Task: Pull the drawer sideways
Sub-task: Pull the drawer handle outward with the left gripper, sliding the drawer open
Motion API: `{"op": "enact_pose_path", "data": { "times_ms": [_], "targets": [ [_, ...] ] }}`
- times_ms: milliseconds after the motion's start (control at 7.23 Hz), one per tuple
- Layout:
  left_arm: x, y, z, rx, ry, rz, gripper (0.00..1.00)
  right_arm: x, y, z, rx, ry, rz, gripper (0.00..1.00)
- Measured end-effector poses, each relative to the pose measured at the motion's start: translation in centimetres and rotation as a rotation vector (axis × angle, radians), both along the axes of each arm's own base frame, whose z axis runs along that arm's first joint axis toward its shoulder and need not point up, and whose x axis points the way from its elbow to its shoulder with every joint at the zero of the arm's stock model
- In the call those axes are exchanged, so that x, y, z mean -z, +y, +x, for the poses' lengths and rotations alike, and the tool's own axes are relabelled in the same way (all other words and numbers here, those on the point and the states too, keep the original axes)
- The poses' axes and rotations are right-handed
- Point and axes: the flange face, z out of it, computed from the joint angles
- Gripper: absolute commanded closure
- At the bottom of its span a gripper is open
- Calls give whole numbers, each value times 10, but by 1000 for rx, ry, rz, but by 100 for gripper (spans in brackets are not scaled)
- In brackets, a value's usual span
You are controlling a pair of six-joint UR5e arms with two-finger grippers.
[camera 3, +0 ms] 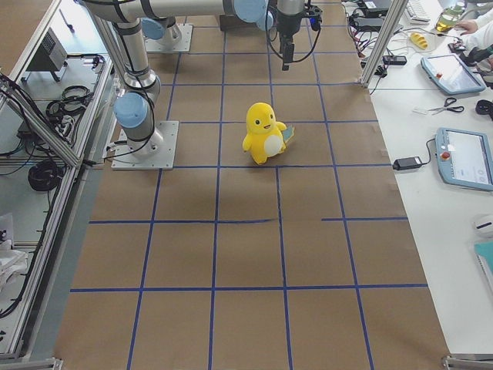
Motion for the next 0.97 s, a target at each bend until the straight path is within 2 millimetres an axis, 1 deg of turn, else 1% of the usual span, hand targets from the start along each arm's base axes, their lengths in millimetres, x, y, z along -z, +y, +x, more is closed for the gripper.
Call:
{"op": "enact_pose_path", "data": {
  "times_ms": [415, 968],
  "targets": [
    [1, 0, -7, 13, 1, 1, 100, 0, 0, 0, 0, 0, 0, 0],
    [1, -1, -26, 49, 1, 0, 100, 0, 0, 0, 0, 0, 1, 0]
  ]
}}
